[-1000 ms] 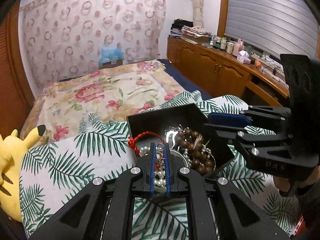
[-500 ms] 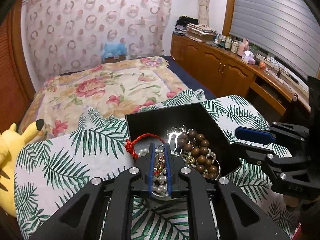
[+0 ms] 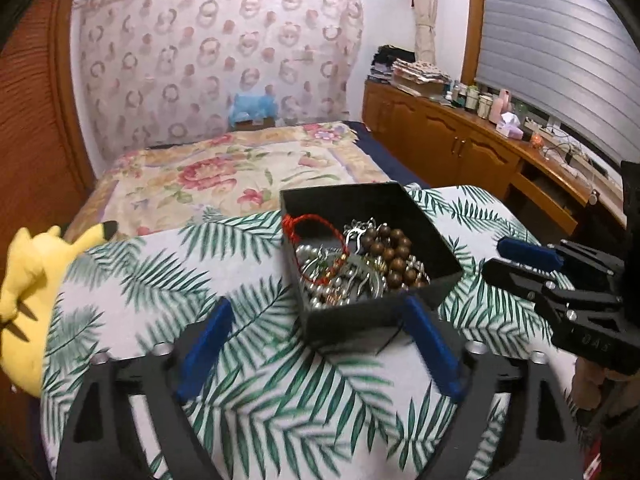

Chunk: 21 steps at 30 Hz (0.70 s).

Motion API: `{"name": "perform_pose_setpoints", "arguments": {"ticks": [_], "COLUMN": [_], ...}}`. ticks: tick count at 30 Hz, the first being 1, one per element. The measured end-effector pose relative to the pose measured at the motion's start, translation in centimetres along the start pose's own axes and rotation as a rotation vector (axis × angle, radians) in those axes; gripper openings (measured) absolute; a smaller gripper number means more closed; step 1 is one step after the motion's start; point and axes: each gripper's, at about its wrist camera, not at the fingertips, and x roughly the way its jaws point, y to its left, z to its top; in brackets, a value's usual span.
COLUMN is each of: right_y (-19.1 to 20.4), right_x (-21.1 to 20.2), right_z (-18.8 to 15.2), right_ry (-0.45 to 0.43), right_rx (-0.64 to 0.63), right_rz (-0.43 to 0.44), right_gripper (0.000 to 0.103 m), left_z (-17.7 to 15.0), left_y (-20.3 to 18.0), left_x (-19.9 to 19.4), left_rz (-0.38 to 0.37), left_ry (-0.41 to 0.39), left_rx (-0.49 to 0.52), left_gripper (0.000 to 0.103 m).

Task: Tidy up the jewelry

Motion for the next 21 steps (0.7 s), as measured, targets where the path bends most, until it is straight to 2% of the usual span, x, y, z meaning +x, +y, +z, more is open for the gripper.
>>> {"name": "perform_pose_setpoints", "arguments": {"ticks": [3,6,8,13,16,21], "right_y": [0.3,0.9,1.4,2.8,3.3,3.9], "right_x": [-1.1,-2.8,-4.2,-7.8,-9.5,-11.7], "right_z": [-0.5,-1.0,-1.3,-1.9,-2.0,-2.1], "right_ry": [-0.02,-0.047,-0.072,-0.138,-0.17,-0.213], "right_rx": [0.014,0.03,0.029,0.027,0.027,0.025], "right_rz": [-0.02,-0.042,-0.054,-0.078,-0.096,-0.122], "right_gripper": [0.06,0.06,0.065,0.091,0.1,0.1], "left_z": [-0.9,-1.4,-1.7,-2.2,-2.4,-2.8], "left_y": [-0.1,-0.2,-0.3,-0.8,-1.0,-1.0], "left_x": [-1.8,-3.7,-5.1,-8.2,-9.8,-11.4], "left_rz": [0.006,-0.004,-0.001,0.031,0.051,0.066], "left_ry": [-0.014,-0.034,-0.054,-0.088,-0.107,-0.125], "left_rx": [-0.012,-0.022,-0.026,-0.029,-0.034,-0.043], "left_gripper": [0.092,0.095,0.095,0.095,0.095,0.095]}}
